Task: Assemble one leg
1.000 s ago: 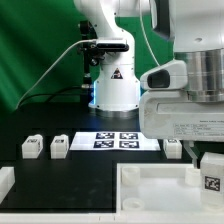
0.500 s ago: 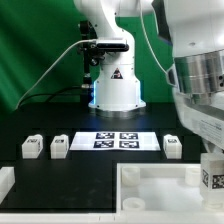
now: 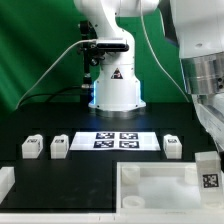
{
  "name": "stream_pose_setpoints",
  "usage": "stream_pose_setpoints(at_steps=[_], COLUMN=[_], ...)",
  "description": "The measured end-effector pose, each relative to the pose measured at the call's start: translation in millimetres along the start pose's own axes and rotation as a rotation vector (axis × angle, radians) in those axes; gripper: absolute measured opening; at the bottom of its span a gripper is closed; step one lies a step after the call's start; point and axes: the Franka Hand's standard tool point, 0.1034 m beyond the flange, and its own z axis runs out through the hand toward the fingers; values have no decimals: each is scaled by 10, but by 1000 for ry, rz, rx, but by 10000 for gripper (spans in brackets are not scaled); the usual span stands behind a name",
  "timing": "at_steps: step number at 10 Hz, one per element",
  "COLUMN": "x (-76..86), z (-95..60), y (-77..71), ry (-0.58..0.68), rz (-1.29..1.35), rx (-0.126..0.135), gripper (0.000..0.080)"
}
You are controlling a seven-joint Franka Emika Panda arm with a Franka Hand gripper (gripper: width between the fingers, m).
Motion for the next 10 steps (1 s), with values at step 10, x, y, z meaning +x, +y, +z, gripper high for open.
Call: stream_pose_setpoints(at_steps=[10], x=[199], z=[-35], y=[9], ry=[45], rz=[-1172], rx=[-61], gripper=[649])
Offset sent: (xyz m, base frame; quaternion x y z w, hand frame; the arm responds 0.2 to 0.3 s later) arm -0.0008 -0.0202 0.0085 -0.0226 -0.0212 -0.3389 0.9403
